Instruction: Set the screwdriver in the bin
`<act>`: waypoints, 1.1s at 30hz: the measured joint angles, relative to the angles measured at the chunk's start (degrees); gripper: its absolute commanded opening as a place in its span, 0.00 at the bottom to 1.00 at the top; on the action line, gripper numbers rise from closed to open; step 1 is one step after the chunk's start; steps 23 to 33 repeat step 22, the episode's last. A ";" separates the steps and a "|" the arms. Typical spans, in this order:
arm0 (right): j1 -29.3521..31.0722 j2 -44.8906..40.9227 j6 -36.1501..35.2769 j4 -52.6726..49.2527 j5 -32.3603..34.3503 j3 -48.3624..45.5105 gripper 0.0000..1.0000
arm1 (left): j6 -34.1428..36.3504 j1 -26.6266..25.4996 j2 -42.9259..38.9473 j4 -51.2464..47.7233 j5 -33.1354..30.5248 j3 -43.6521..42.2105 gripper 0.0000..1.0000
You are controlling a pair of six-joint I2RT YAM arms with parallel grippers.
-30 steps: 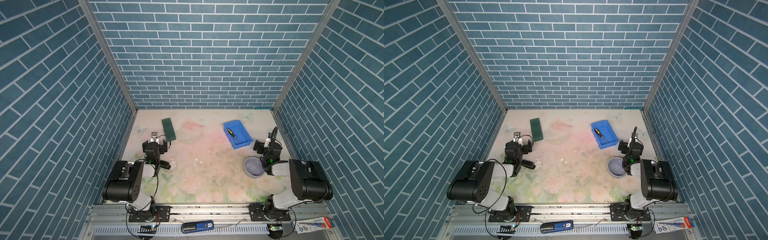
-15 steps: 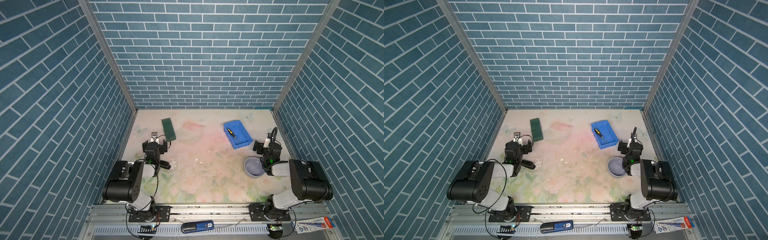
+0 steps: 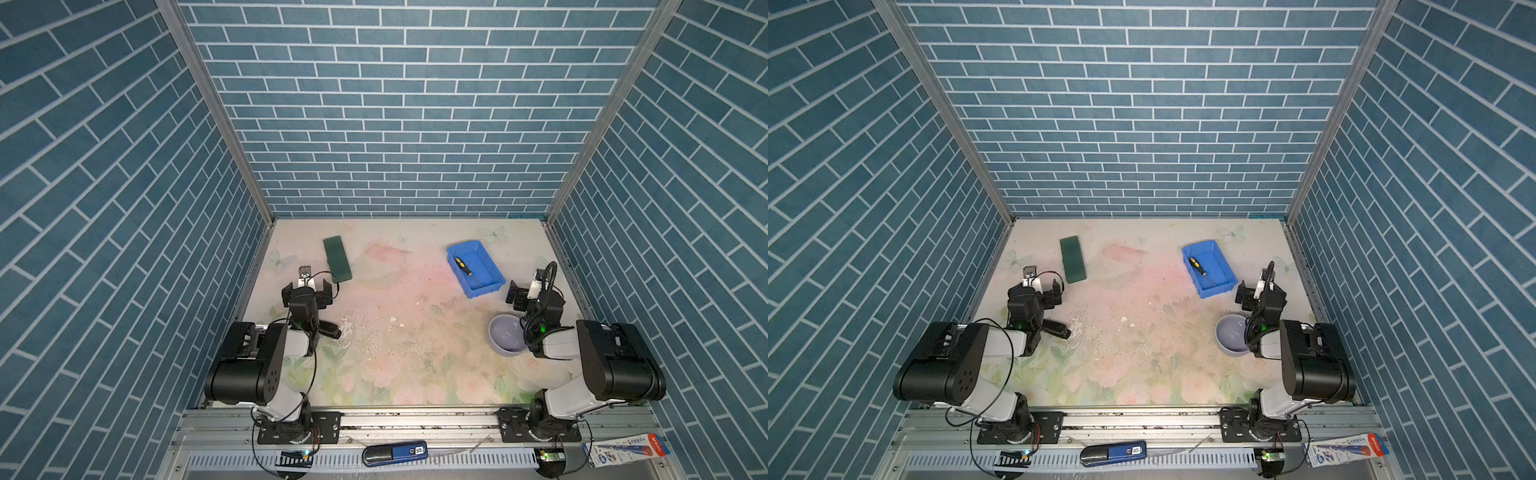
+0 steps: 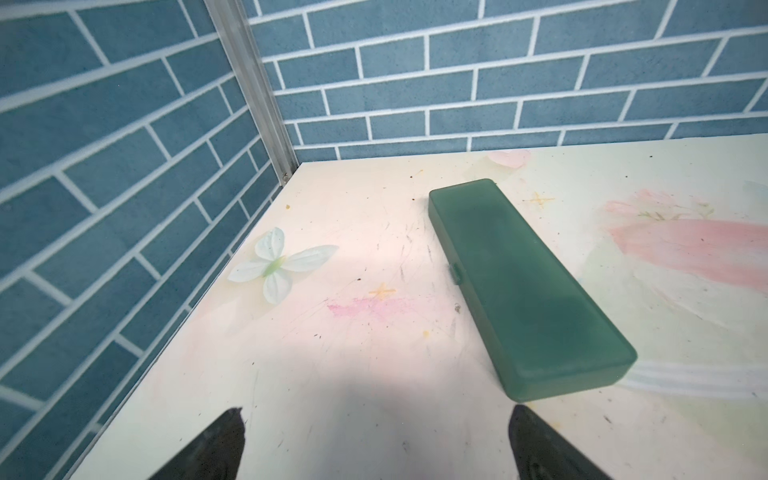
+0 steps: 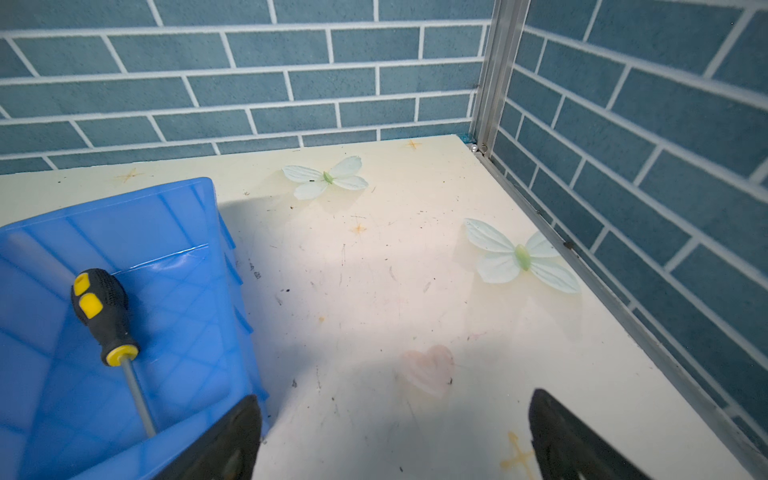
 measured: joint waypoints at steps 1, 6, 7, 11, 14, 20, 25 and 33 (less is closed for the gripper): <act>0.00 0.00 0.00 -0.02 0.00 0.00 0.99 | -0.09 0.02 0.00 0.24 -0.11 -0.50 1.00; 0.00 0.00 -0.02 -0.09 -0.17 0.00 0.99 | -0.13 0.02 0.00 -1.33 0.11 1.09 1.00; 0.00 0.00 -0.04 -0.02 -0.22 0.00 0.99 | -0.09 0.02 0.00 -1.51 0.24 1.51 1.00; 0.00 0.00 -0.09 0.00 -0.31 0.00 0.99 | 0.13 0.00 0.00 -2.58 1.25 2.51 1.00; 0.00 0.00 -0.09 -0.02 -0.50 0.00 0.99 | 0.20 0.00 0.00 -3.32 1.64 2.58 1.00; 0.00 0.00 -0.11 0.00 -0.83 0.00 0.99 | 0.28 0.00 0.00 -3.80 1.88 2.80 1.00; 0.00 0.00 -0.11 0.00 -0.85 0.00 0.99 | 0.28 0.00 0.00 -3.98 1.88 2.80 1.00; 0.00 0.00 -0.11 0.00 -0.85 0.00 0.99 | 0.28 0.00 0.00 -3.98 1.88 2.80 1.00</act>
